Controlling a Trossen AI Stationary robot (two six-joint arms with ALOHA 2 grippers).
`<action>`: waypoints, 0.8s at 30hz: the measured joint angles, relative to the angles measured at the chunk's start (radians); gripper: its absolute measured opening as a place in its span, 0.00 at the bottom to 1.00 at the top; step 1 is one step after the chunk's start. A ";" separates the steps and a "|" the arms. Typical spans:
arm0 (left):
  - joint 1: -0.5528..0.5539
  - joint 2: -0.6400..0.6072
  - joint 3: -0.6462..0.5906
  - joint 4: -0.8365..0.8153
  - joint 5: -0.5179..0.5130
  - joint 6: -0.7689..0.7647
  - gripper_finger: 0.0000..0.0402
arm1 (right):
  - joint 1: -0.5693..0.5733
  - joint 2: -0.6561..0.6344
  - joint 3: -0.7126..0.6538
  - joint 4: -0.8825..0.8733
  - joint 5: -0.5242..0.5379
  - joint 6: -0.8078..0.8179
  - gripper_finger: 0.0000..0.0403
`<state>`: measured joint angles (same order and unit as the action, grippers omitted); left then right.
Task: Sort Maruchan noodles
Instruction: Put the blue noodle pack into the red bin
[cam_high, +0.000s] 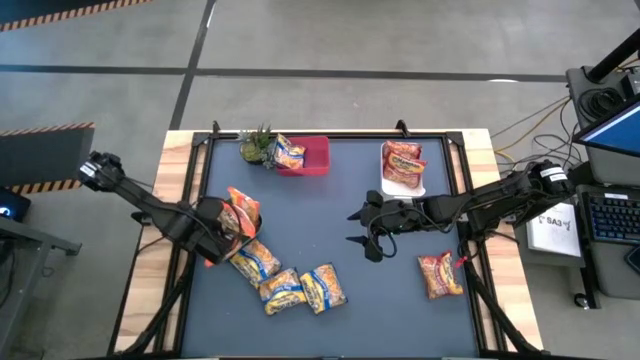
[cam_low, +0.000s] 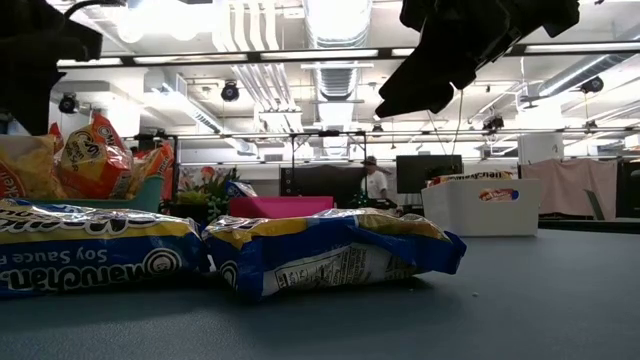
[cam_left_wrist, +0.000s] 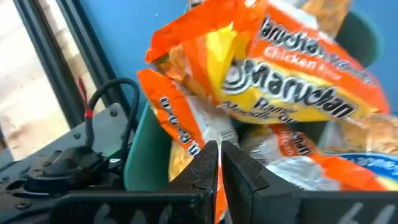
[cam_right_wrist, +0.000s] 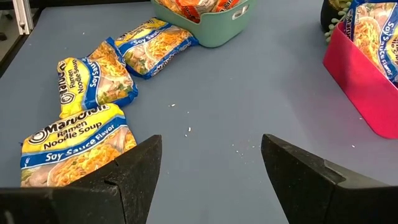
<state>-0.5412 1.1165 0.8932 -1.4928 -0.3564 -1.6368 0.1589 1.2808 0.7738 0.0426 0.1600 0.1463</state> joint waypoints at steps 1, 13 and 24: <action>0.000 0.001 0.008 0.001 -0.010 -0.004 0.02 | 0.000 0.000 0.000 0.000 0.000 0.000 0.66; -0.003 0.060 0.184 0.521 -0.334 0.755 0.03 | 0.001 0.017 0.000 0.041 -0.113 0.094 0.62; 0.010 0.179 0.193 0.796 -0.530 1.249 0.00 | 0.018 0.276 0.125 0.178 -0.272 0.105 0.22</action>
<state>-0.5316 1.2958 1.0859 -0.6973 -0.8865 -0.3879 0.1773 1.5570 0.8984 0.2210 -0.1124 0.2517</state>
